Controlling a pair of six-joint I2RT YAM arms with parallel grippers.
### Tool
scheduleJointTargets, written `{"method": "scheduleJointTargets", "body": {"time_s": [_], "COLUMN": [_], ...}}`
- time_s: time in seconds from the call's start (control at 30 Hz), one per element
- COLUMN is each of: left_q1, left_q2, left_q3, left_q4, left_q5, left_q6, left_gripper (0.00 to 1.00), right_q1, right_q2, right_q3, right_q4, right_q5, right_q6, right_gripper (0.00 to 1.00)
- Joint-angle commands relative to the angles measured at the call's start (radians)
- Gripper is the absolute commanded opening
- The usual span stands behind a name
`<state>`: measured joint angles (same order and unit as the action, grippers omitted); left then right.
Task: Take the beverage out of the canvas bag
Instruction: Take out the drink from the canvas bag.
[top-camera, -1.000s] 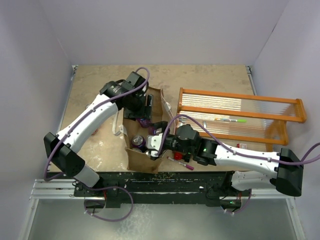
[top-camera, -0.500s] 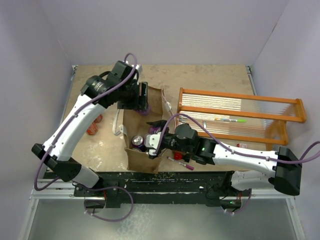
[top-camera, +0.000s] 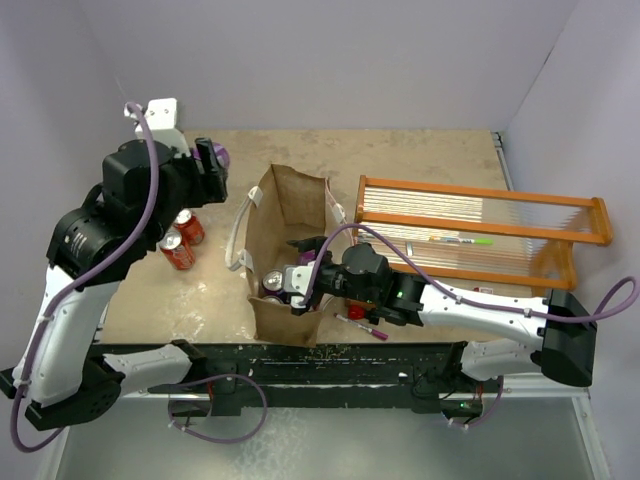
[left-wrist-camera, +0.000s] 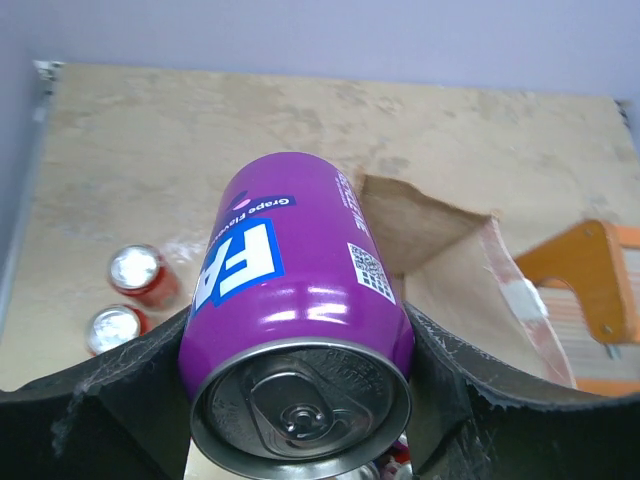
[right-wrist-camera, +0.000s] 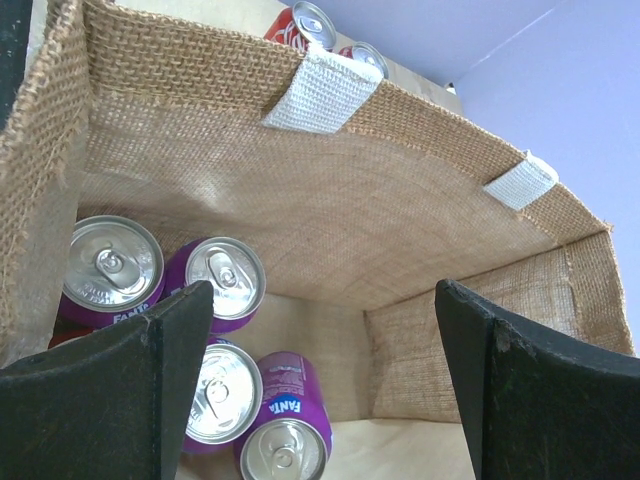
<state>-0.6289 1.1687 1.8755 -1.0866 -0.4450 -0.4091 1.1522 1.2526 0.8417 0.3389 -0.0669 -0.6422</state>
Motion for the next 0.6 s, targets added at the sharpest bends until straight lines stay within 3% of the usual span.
{"method": "scheduleJointTargets", "body": {"time_s": [0.0,0.3,0.57], "left_q1": [0.004,0.02,0.241], "left_q2": [-0.034,-0.05,-0.059], "left_q3": [-0.068,-0.348,-0.571], "left_q4": [0.137,0.023,0.023], "left_q5": [-0.211,-0.287,0.013], "left_q6": [0.048,-0.247,-0.376], "left_gripper": [0.0,0.0,0.0], "right_q1": [0.006,-0.018,-0.021], "right_q2": [-0.005,-0.032,-0.047], "right_q3": [0.057,0.08,0.059], "right_q4": [0.012,-0.034,-0.021], "right_q5": [-0.013,-0.025,-0.083], "right_q6": [-0.026,-0.051,-0.033], "right_gripper": [0.93,0.94,0.95]}}
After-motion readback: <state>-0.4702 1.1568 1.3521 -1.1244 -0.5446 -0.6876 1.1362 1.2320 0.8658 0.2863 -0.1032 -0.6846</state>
